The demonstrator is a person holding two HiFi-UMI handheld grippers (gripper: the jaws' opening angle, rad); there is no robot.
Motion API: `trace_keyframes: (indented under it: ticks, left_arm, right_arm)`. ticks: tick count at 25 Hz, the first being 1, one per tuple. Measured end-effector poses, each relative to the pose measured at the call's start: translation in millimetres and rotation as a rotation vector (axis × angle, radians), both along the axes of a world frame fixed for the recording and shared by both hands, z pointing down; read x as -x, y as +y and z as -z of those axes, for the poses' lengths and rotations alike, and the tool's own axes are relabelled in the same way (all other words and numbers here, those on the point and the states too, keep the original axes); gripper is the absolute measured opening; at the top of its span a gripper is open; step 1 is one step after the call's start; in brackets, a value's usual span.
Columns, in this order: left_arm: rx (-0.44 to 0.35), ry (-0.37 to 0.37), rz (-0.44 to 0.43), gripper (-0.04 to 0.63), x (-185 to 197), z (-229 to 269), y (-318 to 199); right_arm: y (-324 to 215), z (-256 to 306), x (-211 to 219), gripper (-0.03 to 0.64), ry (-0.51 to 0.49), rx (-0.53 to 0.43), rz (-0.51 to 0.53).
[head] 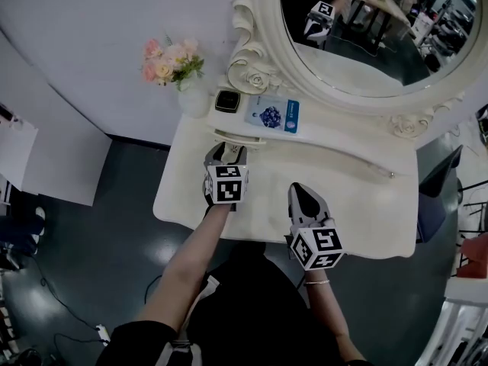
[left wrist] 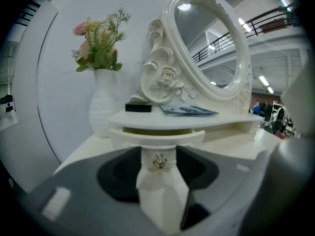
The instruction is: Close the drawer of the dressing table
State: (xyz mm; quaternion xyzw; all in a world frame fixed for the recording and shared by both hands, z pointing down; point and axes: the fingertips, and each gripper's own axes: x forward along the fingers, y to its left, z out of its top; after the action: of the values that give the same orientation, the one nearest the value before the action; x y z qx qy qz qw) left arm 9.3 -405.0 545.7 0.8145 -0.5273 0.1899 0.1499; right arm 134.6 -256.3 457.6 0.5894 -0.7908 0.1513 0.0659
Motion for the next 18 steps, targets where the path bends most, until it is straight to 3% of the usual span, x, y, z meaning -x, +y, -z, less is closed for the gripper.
trace_keyframes:
  ticks: [18]
  left_arm:
    - [0.027, -0.032, 0.001, 0.241, -17, -7, -29]
  right_arm:
    - [5, 4, -9, 0.005, 0.006, -0.011, -0.017]
